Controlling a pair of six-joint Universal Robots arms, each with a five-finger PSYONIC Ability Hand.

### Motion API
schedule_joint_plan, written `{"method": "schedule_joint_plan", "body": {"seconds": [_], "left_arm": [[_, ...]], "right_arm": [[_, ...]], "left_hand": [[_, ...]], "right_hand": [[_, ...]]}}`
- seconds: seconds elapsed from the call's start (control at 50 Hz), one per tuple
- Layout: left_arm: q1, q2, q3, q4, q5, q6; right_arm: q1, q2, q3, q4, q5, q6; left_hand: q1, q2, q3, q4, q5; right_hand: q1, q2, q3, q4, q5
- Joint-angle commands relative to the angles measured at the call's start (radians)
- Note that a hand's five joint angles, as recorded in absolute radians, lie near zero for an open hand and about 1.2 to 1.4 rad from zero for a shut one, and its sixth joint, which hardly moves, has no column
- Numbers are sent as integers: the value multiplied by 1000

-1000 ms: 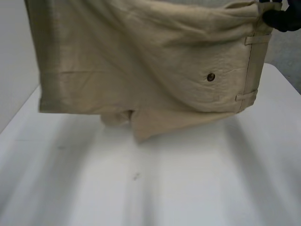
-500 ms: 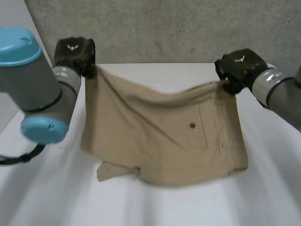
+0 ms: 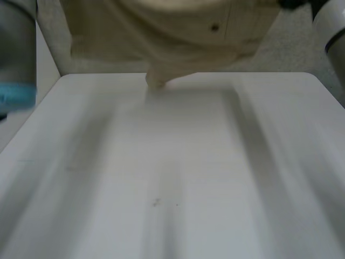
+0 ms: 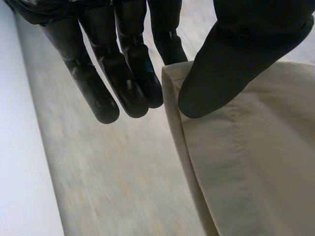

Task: Fold the shorts.

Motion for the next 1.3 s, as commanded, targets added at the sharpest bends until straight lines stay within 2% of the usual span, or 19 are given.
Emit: {"method": "schedule_joint_plan", "body": {"seconds": [0.02,0.18,0.26,0.34,0.56,0.64,0.72,0.84,0.92,0.98,1.0,1.02,1.04,1.06,1.1,1.12,1.3], "left_arm": [[-1,99,-420,-18,2,-67],[-9,105,-756,-26,2,-76],[-55,99,-838,-67,2,-76],[-96,112,-859,-150,1,-82],[-89,201,-864,-366,7,-72],[-93,232,-879,-435,12,-68],[-101,249,-896,-501,45,-59],[-118,249,-910,-527,87,-50],[-115,231,-913,-527,90,14],[-99,214,-895,-523,90,115],[-96,209,-887,-518,91,138],[-87,198,-867,-508,91,180],[-79,186,-843,-491,91,218],[-78,178,-827,-478,91,235],[-73,152,-792,-449,91,266],[-69,116,-749,-414,93,290],[-61,-163,-473,-251,101,321]], "right_arm": [[-9,5,223,71,-24,-10],[-12,74,435,127,-29,-43],[-11,85,510,176,-42,-115],[-9,82,573,206,-50,-176],[-18,-75,679,329,-68,-220],[-27,-124,706,413,-76,-289],[-70,-150,737,531,-78,-395],[-107,-145,764,604,-81,-466],[-135,-138,772,601,-81,-472],[-143,-133,774,596,-81,-477],[-143,-128,772,592,-81,-478],[-143,-125,771,588,-84,-478],[-143,-121,768,578,-91,-478],[-143,-119,768,572,-96,-477],[-143,-116,768,552,-104,-474],[-140,-113,766,529,-110,-468],[-133,-89,766,460,-116,-448]], "left_hand": [[286,197,204,192,258],[286,197,204,192,258],[286,197,204,192,258],[286,197,204,192,258],[286,197,204,192,258],[286,197,204,192,258],[286,197,204,192,258],[286,197,204,192,258],[286,197,204,192,258],[286,197,204,192,258],[257,169,175,164,229],[-45,-134,-128,-139,-74],[-478,-567,-561,-572,-507],[-648,-737,-731,-742,-677],[-849,-937,-931,-943,-877],[-914,-1002,-996,-1008,-942],[-876,-965,-959,-970,-905]], "right_hand": [[436,216,217,204,225],[436,216,217,204,225],[436,216,217,204,225],[436,216,217,204,225],[436,216,217,204,225],[436,216,217,204,225],[436,216,217,204,225],[436,216,217,204,225],[436,216,217,204,225],[436,216,217,204,225],[436,216,217,204,225],[436,216,217,204,225],[436,216,217,204,225],[436,216,217,204,225],[436,216,217,204,225],[436,216,217,204,225],[436,216,217,204,225]]}}
